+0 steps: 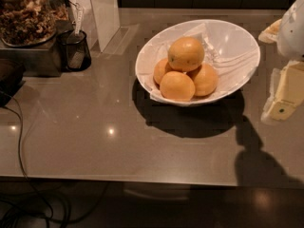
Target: Pick orange from white bowl
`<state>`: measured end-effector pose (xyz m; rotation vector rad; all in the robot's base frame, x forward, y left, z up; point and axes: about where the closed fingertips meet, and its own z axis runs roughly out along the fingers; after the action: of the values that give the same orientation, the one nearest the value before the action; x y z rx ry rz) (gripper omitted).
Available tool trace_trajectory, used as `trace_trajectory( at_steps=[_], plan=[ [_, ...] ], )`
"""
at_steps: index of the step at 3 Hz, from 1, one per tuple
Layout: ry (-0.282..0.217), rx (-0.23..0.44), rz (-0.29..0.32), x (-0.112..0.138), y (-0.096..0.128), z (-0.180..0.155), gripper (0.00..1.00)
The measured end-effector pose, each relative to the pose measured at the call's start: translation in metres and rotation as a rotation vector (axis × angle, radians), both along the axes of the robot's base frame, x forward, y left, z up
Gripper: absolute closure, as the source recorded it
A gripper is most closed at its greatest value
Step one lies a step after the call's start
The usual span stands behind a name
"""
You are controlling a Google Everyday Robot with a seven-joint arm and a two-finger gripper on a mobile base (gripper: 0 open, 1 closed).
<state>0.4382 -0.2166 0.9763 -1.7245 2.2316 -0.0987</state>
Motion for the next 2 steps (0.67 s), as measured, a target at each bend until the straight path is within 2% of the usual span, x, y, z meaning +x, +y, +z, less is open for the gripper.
trace_trajectory(
  at_steps=[1, 2],
  plan=[
    [0.0, 0.0, 0.0, 0.0, 0.0, 0.0, 0.0],
    [-0.017, 0.021, 0.031, 0.01, 0.011, 0.004, 0.0]
  ],
)
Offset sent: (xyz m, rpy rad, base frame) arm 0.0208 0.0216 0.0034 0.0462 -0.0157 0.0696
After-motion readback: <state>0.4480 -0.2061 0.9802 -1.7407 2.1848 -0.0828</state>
